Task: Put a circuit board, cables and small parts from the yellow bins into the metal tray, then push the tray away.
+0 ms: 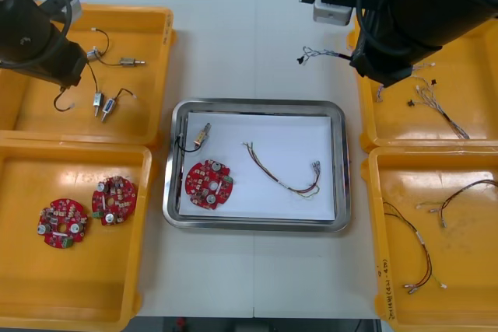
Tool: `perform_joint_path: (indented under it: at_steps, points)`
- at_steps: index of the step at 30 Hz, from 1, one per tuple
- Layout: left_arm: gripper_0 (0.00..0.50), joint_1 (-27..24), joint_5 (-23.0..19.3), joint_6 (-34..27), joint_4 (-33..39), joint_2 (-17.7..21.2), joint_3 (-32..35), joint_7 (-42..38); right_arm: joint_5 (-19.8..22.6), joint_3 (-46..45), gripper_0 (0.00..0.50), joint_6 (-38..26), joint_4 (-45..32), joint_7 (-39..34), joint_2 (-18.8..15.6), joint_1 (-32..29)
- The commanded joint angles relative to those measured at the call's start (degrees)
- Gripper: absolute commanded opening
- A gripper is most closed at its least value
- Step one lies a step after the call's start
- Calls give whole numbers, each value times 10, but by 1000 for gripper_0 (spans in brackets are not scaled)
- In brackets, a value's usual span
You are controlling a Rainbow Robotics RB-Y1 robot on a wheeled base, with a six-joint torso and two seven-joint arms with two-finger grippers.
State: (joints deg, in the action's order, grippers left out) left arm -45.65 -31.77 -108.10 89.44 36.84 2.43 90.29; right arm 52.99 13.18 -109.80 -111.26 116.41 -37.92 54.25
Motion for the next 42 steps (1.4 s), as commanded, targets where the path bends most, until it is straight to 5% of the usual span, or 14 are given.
perform_joint_path:
  at_steps: [1, 9, 17, 24, 42]
  points:
    - [0, 2, -14, -19, 53, 0, -13, -118, -14, 55, 0, -2, -15, -11, 14, 2]
    - [1, 2, -28, -19, 103, -11, -29, -183, -49, 136, 0, -2, 14, -11, 30, 2]
    - [0, 2, -43, -19, 128, -26, -38, -211, -63, 149, 0, 11, 85, -5, 82, 2]
    - [0, 3, -64, -19, 138, -27, -40, -215, -103, 210, 0, 79, 102, -8, 93, 2]
    - [1, 5, -64, -19, 136, -26, -39, -219, -123, 307, 0, 238, 224, 0, 94, 2]
